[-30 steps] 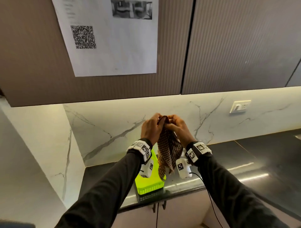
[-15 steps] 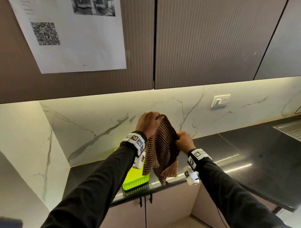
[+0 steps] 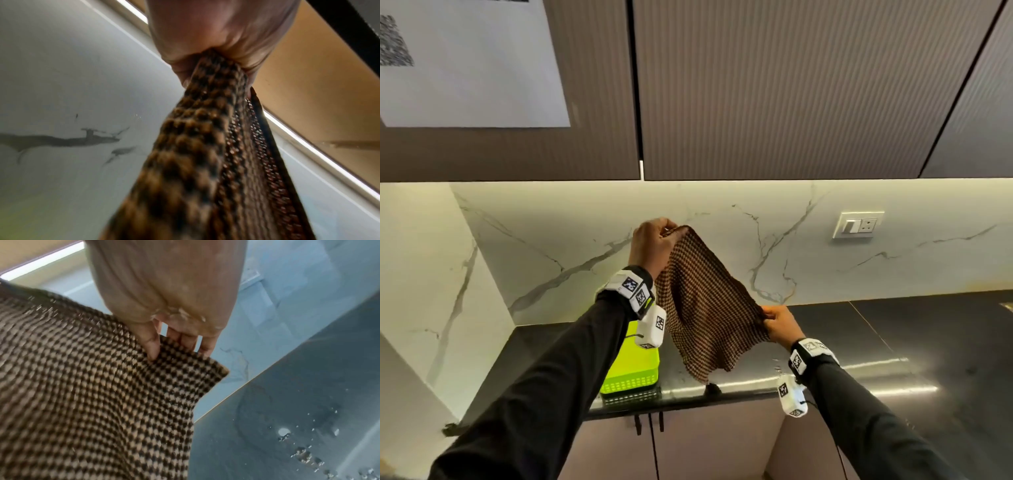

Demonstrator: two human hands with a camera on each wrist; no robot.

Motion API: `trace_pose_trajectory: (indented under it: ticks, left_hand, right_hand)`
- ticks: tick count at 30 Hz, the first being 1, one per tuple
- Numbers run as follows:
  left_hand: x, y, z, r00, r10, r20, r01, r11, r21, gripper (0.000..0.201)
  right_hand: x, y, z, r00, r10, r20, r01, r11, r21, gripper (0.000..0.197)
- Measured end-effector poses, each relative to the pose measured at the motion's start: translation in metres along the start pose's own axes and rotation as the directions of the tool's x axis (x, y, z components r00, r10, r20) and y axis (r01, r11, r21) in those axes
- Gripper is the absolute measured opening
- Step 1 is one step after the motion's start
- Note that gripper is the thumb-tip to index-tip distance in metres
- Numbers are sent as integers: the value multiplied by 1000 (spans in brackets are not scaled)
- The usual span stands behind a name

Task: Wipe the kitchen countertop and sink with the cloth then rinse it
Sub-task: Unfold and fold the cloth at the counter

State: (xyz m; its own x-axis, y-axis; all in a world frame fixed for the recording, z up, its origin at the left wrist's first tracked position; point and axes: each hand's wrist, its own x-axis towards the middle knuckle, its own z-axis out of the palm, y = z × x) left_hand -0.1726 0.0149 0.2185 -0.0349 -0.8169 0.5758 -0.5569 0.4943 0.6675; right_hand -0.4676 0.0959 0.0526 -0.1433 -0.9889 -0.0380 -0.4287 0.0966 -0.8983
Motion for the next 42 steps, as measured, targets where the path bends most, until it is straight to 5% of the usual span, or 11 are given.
trace_pose_trajectory:
  ticks: [5,10,13,17,21,26,30,36,42]
  left_hand:
    - [3,-13,4,991,-135,-27,135,991,10,30]
    - [-2,-40,5,850,-512,119,526,826,-201,33]
    - [-15,-50,19,795,-585,162,606,746,-276,26]
    - [-35,-71,41,735,-674,75,664,692,-284,40]
    - [-41,-81,48,691,-722,41,675,623,-395,41]
    - [-43,-73,58,735,-658,166,629,570,-528,21]
    - [-50,-60,71,788,-566,244,594,594,-542,20]
    - [-77,-26,120,796,-550,253,576,558,-597,18]
    - [-104,-14,161,817,-502,285,573,643,-509,20]
  right_hand:
    - [19,23,-48,983,122,-135,-78,953,293,26]
    - [25,17,-99,967,191,-168,-64,821,567,3]
    - [31,21,-112,968,244,-64,-152,768,622,8]
    - [32,28,-129,970,223,93,-214,615,759,25]
    - [36,32,-135,949,315,22,-186,501,845,17]
    - [39,31,-119,897,430,-103,-140,497,856,3]
    - [48,19,-106,927,357,-119,-72,478,875,13]
    - [36,-33,-50,988,149,-44,-55,603,796,14]
    - [19,-47,14,968,150,-199,48,674,738,16]
